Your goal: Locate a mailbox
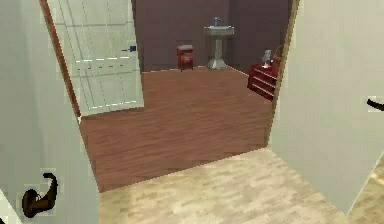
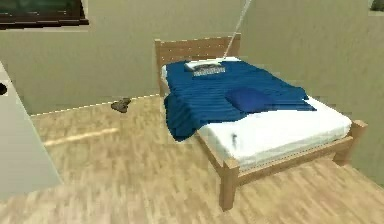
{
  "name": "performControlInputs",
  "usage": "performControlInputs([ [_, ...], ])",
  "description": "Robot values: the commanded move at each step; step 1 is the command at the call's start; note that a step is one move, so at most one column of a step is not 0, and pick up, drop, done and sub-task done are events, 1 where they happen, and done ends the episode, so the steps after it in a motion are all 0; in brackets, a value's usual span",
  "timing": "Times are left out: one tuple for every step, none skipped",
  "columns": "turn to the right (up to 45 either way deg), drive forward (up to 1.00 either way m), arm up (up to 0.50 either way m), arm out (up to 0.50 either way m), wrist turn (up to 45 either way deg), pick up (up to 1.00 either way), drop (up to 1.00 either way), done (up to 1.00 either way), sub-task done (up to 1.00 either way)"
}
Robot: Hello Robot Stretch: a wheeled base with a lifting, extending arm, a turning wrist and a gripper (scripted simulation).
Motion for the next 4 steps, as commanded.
performControlInputs([
  [0.0, 1.0, 0.0, 0.0, 0.0, 0.0, 0.0, 0.0, 0.0],
  [-9.0, 0.0, 0.0, 0.0, 0.0, 0.0, 0.0, 0.0, 0.0],
  [0.0, 0.05, 0.0, 0.0, 0.0, 0.0, 0.0, 0.0, 0.0],
  [3.0, 0.0, 0.0, 0.0, 0.0, 0.0, 0.0, 0.0, 0.0],
])
